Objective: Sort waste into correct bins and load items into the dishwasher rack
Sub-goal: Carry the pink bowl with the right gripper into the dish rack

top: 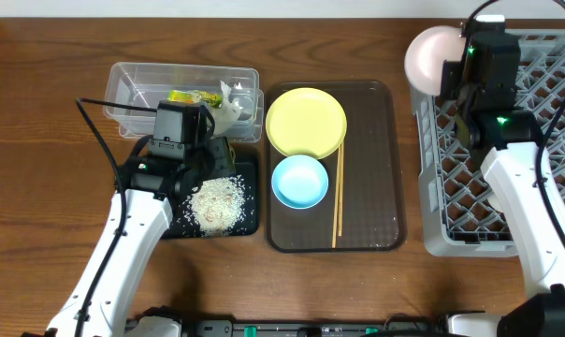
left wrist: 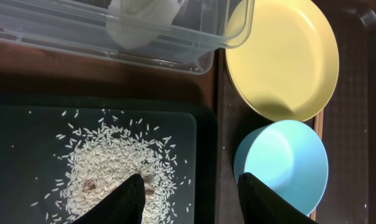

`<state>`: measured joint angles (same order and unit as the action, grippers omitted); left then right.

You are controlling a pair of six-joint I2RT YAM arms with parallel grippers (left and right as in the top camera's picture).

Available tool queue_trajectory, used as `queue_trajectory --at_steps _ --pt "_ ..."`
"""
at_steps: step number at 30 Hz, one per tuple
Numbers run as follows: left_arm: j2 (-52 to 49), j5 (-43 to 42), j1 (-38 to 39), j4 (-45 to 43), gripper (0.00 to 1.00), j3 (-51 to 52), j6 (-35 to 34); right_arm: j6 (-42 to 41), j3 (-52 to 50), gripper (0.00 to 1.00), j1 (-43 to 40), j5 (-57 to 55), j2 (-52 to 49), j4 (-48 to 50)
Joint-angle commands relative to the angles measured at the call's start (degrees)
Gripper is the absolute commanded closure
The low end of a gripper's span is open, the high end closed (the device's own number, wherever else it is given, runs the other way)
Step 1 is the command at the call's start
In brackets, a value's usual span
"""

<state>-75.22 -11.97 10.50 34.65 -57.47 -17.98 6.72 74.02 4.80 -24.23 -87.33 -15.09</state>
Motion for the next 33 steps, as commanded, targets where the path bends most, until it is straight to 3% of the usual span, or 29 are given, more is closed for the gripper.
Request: queue_trajectory --at_steps 1,7,15,24,33 --pt "0.3 0.5 -0.3 0.2 0.48 -0.5 0.3 11.8 0.3 0.99 -1.5 -12.3 -1.5 6.2" --pt "0.3 0.5 -0.3 0.2 0.49 -0.5 0.3 24.2 0.3 0.99 -3.3 -14.3 -7.2 20.0" --pt "0.3 0.5 -0.3 0.3 0.48 -0.5 0.3 29.2 0.3 0.99 -3.8 -22.5 -18.3 36.2" --pt "0.3 0.5 -0.3 0.3 0.48 -0.5 0.3 27.1 0.3 0.99 -3.3 -26.6 -26.2 35.6" --pt "0.3 0.5 -0.3 0.3 0.49 -0.5 0.3 14.9 0.3 0.99 -0.2 -27.1 -26.5 21.8"
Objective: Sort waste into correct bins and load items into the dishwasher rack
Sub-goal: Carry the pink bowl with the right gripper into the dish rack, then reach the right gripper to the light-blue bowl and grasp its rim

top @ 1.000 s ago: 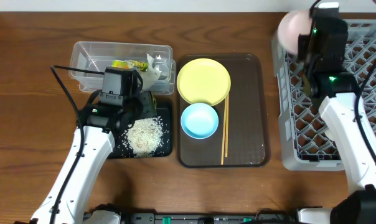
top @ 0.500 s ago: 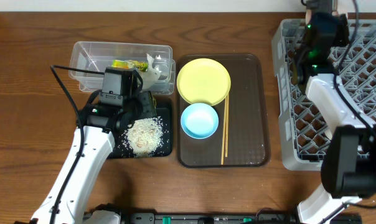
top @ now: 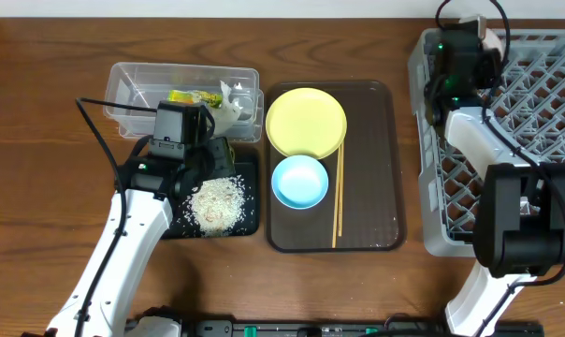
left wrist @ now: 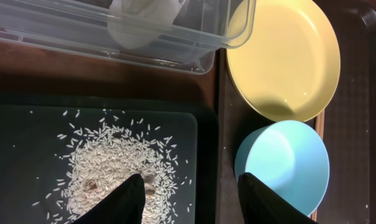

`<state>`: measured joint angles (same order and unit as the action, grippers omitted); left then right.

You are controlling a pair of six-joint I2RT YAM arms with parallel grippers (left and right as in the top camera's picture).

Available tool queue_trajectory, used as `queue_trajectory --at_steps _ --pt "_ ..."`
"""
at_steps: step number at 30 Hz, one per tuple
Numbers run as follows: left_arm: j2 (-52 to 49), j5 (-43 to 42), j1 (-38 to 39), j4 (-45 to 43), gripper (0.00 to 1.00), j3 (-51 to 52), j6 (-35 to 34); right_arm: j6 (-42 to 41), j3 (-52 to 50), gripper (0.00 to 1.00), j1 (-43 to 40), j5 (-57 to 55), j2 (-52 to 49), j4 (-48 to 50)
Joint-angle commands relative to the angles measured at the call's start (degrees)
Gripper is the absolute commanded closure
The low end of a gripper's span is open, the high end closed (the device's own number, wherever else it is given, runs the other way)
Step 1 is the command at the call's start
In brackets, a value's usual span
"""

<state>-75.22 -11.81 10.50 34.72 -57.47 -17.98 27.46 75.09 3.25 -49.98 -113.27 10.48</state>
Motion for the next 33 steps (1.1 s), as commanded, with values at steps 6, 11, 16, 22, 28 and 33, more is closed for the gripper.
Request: queue_trajectory --at_steps 6,11,16,22,28,33 --pt "0.3 0.3 -0.3 0.2 0.48 -0.5 0.3 -20.8 -0.7 0.99 4.5 -1.0 2.8 -17.7" --pt "0.3 0.3 -0.3 0.2 0.49 -0.5 0.3 -25.0 -0.7 0.87 5.7 7.5 8.2 -27.2" --pt "0.3 0.3 -0.3 0.2 0.48 -0.5 0.3 -25.6 -0.7 0.46 5.9 25.8 14.8 -36.8" --pt "0.3 2.6 -0.3 1.6 0.48 -0.5 0.0 -29.8 -0.8 0.43 7.4 56.0 19.4 -45.1" --pt "0.3 21.4 -0.3 9.6 0.48 -0.5 -15.0 -32.1 -1.9 0.44 12.3 67.3 17.2 -48.9" --pt "0.3 22.5 -0.3 10.7 0.48 -0.5 -16.6 -33.7 -3.7 0.47 17.0 67.1 13.2 -49.7"
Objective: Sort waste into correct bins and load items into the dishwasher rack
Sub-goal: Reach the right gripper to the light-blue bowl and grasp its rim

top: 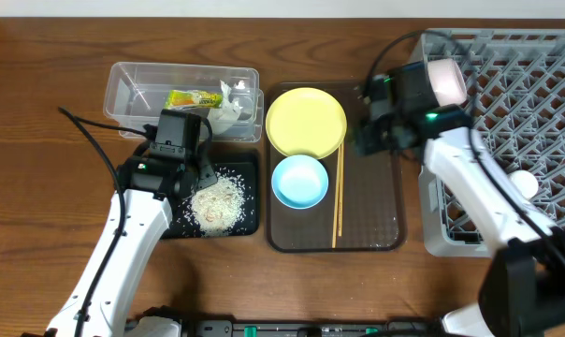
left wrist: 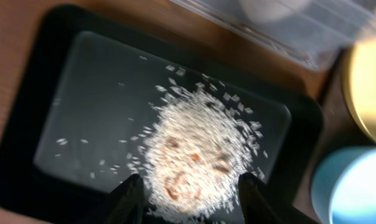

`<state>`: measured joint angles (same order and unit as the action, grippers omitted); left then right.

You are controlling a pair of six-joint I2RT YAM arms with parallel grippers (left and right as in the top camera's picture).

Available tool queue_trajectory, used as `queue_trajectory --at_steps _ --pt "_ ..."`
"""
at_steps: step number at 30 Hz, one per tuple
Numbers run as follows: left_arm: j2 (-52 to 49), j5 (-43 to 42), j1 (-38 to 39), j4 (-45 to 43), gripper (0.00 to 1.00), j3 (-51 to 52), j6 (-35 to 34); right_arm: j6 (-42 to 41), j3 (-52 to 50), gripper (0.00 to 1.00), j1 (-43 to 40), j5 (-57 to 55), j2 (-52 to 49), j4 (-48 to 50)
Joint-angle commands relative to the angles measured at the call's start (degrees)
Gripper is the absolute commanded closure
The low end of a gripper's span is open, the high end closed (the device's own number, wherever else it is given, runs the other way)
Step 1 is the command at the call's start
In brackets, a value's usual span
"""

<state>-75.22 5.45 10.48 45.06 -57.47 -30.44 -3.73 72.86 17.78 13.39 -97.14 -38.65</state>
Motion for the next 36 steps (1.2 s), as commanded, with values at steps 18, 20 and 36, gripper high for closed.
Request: queue_trajectory --at_steps 18,20,36 --pt "0.3 5.3 -0.3 0.3 0.48 -0.5 -4.2 -7.0 -1.5 0.85 8.0 2.1 -11.6 -0.6" --pt "0.3 5.3 -0.3 0.3 0.48 -0.5 -4.2 -7.0 -1.5 0.90 8.1 2.1 -11.6 -1.2" --pt "0.3 5.3 -0.3 0.3 0.48 -0.5 -4.2 -7.0 -1.0 0.99 7.7 0.0 -10.9 -4.4"
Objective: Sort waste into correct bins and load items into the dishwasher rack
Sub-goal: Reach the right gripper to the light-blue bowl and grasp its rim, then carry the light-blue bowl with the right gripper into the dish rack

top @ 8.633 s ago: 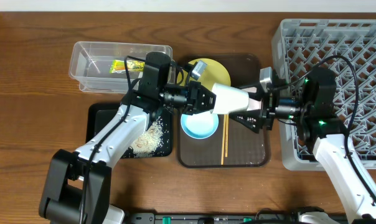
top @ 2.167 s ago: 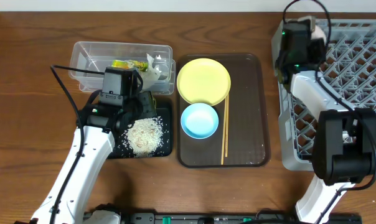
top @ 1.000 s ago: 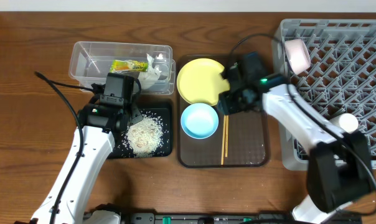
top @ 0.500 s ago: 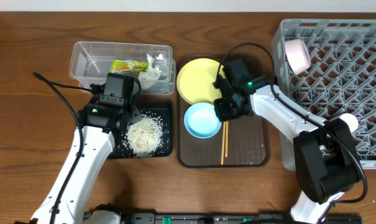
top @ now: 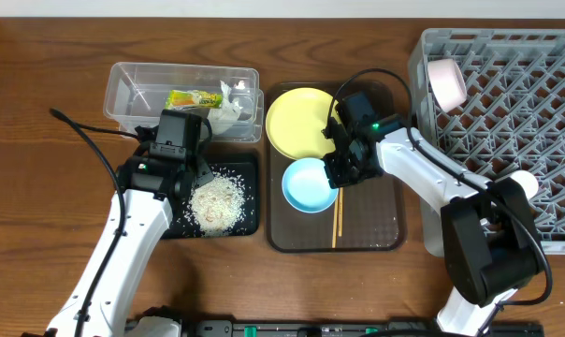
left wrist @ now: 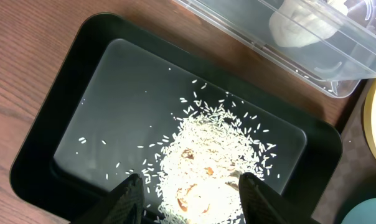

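Observation:
The light blue bowl (top: 306, 185) sits on the brown tray (top: 376, 225), just below the yellow plate (top: 301, 122). My right gripper (top: 339, 171) is down on the bowl's right rim and looks shut on it. Chopsticks (top: 338, 204) lie right of the bowl, partly under the arm. A pink cup (top: 446, 82) stands in the grey dishwasher rack (top: 507, 122). My left gripper (left wrist: 194, 199) hangs open over the rice pile (left wrist: 219, 155) in the black tray (left wrist: 38, 143), with nothing between its fingers.
A clear plastic bin (top: 123, 80) behind the black tray holds a yellow wrapper (top: 194, 97) and crumpled white paper (left wrist: 300, 25). The rack fills the table's right side. Bare wood lies left of and in front of the trays.
My right gripper was over the brown tray to the right of the plate and is now on the blue bowl's right rim. The bowl sits slightly further right. My left gripper barely moved.
My right gripper first held the pink cup at the rack's near-left corner, then reached into that corner. Later the cup stood in the rack and the gripper was over the brown tray; now it is at the bowl. My left gripper stayed open, shifting left over the rice.

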`<state>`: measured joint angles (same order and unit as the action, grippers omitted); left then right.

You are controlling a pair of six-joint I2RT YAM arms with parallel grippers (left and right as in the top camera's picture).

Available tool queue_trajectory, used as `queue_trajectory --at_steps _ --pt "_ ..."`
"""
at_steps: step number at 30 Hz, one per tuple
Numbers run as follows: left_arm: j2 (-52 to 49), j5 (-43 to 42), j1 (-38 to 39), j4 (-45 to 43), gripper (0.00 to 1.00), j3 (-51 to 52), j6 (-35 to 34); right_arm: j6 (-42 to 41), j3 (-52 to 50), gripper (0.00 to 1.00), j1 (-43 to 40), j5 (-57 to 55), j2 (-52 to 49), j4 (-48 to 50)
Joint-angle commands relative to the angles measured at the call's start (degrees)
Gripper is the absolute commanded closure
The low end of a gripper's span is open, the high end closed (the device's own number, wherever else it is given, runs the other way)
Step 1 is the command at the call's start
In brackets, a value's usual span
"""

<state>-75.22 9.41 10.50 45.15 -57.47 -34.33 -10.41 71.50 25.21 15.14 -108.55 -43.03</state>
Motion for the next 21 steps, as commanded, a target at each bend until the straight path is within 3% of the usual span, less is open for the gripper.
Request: queue_trajectory --at_steps 1,7,11,21 --pt "0.3 1.3 -0.3 0.2 0.48 -0.5 -0.3 -0.3 0.7 0.99 -0.1 -2.9 1.2 -0.1" --pt "0.3 1.3 -0.3 0.2 0.48 -0.5 -0.3 1.2 5.8 0.99 -5.5 -17.1 10.3 1.7" --pt "0.3 1.3 -0.3 0.2 0.48 -0.5 -0.3 2.8 6.8 0.99 -10.6 -33.7 17.2 9.9" --pt "0.3 1.3 -0.3 0.2 0.48 -0.5 -0.3 26.3 6.8 0.99 -22.8 -61.1 16.0 34.5"
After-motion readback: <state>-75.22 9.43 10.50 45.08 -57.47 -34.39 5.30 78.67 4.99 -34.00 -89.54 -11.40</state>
